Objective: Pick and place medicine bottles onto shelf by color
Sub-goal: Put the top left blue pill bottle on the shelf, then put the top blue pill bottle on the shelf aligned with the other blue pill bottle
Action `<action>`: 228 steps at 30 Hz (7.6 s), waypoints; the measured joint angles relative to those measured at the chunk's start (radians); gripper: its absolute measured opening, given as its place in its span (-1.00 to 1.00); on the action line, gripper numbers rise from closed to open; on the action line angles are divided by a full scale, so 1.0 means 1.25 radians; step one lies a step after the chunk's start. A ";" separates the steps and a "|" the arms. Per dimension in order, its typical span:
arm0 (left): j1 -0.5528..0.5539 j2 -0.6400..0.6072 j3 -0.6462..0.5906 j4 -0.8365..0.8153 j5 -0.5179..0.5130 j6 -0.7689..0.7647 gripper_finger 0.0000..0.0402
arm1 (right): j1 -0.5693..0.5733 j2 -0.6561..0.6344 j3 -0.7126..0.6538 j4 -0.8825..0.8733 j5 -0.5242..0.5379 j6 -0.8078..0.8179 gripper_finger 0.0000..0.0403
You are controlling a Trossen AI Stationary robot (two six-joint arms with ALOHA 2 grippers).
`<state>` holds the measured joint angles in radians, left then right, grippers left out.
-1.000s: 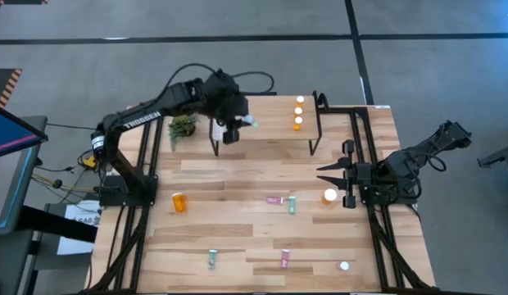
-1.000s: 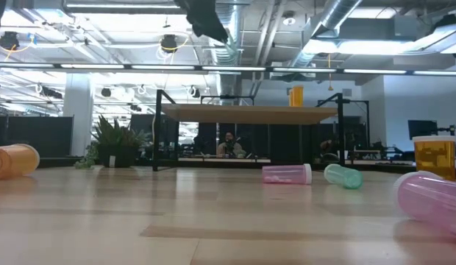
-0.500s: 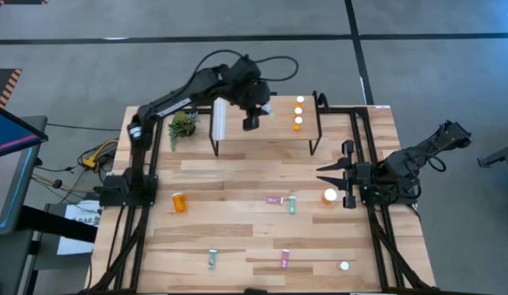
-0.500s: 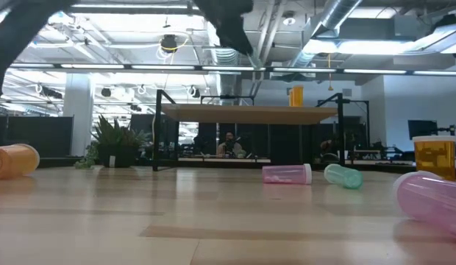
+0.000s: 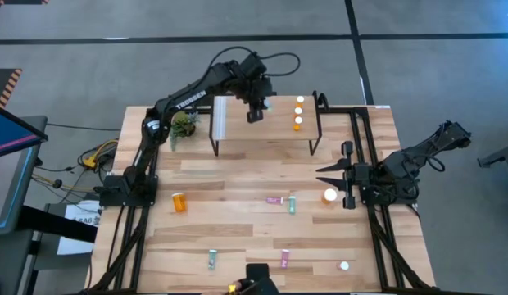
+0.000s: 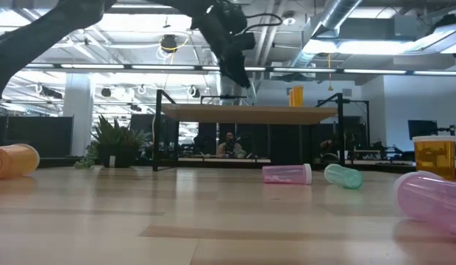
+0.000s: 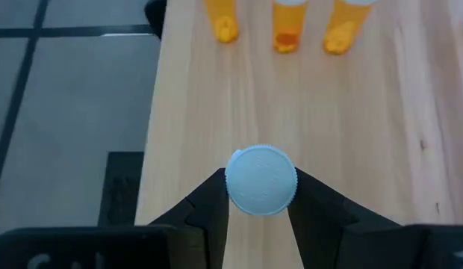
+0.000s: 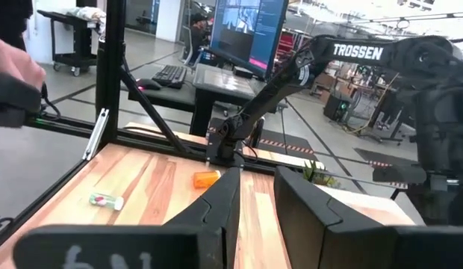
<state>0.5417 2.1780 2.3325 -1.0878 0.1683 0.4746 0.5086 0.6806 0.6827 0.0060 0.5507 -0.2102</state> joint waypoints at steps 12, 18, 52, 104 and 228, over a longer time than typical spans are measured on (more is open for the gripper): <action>0.012 0.014 0.000 -0.008 -0.015 0.015 -0.46 | -0.001 0.000 0.000 0.000 0.020 -0.004 -0.47; 0.015 0.015 0.000 0.003 -0.016 0.026 -0.46 | -0.001 0.000 0.000 0.000 0.020 -0.005 -0.47; 0.036 0.027 -0.015 0.022 0.002 0.032 -0.39 | -0.001 0.000 0.000 0.000 0.020 0.000 -0.47; 0.035 0.026 -0.086 0.091 0.008 0.012 -0.06 | -0.001 0.000 0.000 -0.014 0.020 0.005 -0.47; -0.313 -0.876 -1.424 1.402 -0.094 -0.377 -0.67 | -0.166 0.794 0.127 -0.379 -0.308 0.855 0.22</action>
<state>0.1509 1.0824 0.5526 0.6648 0.0509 0.0029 0.3008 1.6730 0.8416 -0.4674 0.1661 0.8581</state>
